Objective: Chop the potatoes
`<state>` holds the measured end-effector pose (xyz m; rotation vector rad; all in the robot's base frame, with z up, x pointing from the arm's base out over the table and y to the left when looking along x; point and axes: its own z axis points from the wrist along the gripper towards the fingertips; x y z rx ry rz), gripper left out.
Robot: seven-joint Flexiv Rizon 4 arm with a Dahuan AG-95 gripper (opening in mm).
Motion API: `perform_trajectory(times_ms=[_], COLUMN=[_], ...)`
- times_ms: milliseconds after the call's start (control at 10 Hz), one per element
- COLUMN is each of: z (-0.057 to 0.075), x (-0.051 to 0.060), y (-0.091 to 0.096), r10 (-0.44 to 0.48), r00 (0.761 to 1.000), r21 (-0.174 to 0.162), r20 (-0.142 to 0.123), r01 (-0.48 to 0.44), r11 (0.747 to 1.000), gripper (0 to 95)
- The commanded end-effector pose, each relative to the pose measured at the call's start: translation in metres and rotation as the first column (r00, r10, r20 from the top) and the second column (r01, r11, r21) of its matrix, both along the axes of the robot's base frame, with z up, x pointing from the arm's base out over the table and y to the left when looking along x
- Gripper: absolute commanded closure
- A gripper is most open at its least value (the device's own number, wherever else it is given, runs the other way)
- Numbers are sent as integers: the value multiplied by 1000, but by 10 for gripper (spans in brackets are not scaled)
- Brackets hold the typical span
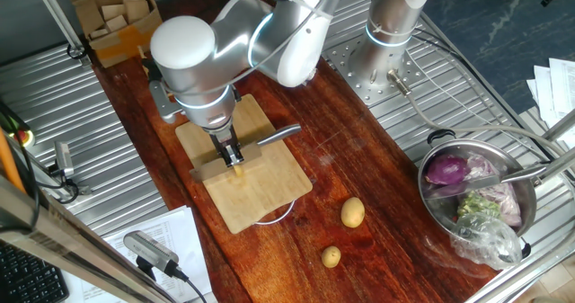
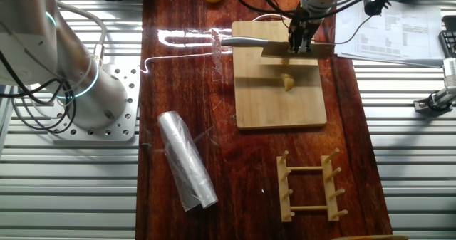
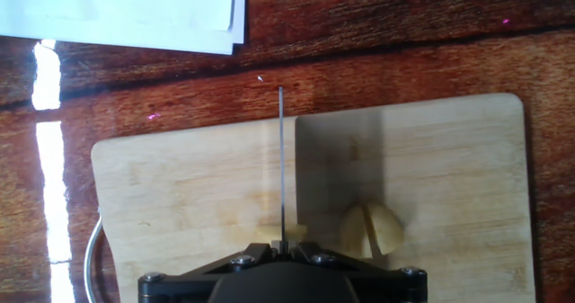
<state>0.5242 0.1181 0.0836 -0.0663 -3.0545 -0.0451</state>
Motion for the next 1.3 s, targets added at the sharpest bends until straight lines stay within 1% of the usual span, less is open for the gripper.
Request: perform_trajectory(times_ms=[100, 300, 600, 800, 900, 1000, 1300], z=[2, 5, 6, -5, -8, -10, -9], x=[1, 3, 7, 9, 9, 10, 9], y=[-2, -4, -4, -3, -3, -3, -2], r10=[6, 8, 7, 8, 8, 7, 12], r00=[1000, 1000, 1000, 1000, 1000, 1000, 1000], r21=[7, 11, 12, 12, 15, 15, 18], r20=[-2, 1, 1, 18, 24, 22, 22], r01=[-6, -8, -7, -9, -8, -7, -12], r11=[1000, 1000, 1000, 1000, 1000, 1000, 1000], gripper=[950, 950, 950, 950, 950, 950, 950])
